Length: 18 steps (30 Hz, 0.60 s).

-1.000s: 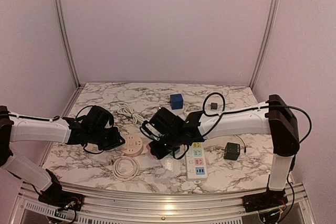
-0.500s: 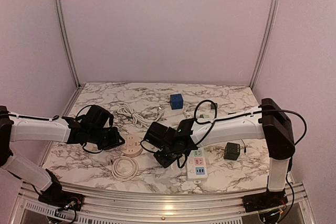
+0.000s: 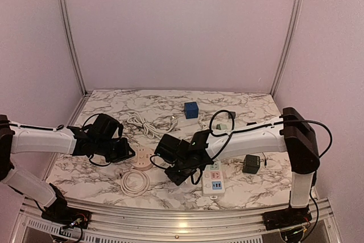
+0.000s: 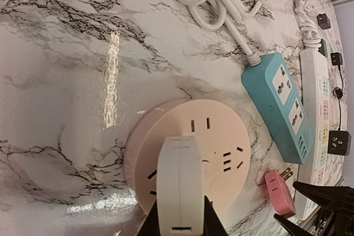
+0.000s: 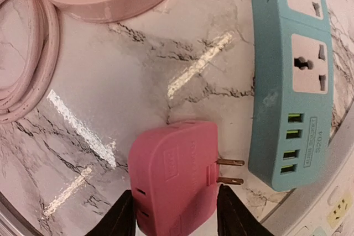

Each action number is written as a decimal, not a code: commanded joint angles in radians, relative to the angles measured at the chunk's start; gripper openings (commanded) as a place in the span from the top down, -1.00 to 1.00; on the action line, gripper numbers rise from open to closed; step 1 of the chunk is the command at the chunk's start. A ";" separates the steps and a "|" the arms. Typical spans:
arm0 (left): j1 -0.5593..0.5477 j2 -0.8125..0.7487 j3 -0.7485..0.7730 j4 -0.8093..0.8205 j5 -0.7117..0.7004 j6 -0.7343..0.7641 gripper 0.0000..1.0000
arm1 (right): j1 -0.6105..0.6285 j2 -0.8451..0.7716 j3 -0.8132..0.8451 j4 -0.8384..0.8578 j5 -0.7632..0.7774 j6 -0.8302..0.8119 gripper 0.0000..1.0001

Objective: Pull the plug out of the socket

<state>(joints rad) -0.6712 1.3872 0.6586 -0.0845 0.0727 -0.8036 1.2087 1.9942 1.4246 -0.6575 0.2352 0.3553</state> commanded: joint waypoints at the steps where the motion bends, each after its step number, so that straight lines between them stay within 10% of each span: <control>1: 0.006 0.026 -0.010 -0.138 -0.005 0.020 1.00 | 0.008 -0.024 0.019 0.039 -0.067 -0.012 0.03; 12: 0.006 0.025 -0.013 -0.131 0.007 0.019 1.00 | -0.035 -0.049 0.052 0.099 -0.160 -0.027 -0.11; 18: 0.005 0.020 -0.014 -0.122 0.018 0.021 1.00 | -0.108 -0.036 0.096 0.230 -0.288 0.004 0.17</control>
<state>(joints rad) -0.6701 1.3876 0.6590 -0.0841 0.0799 -0.8028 1.1526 1.9888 1.4612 -0.5568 0.0532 0.3378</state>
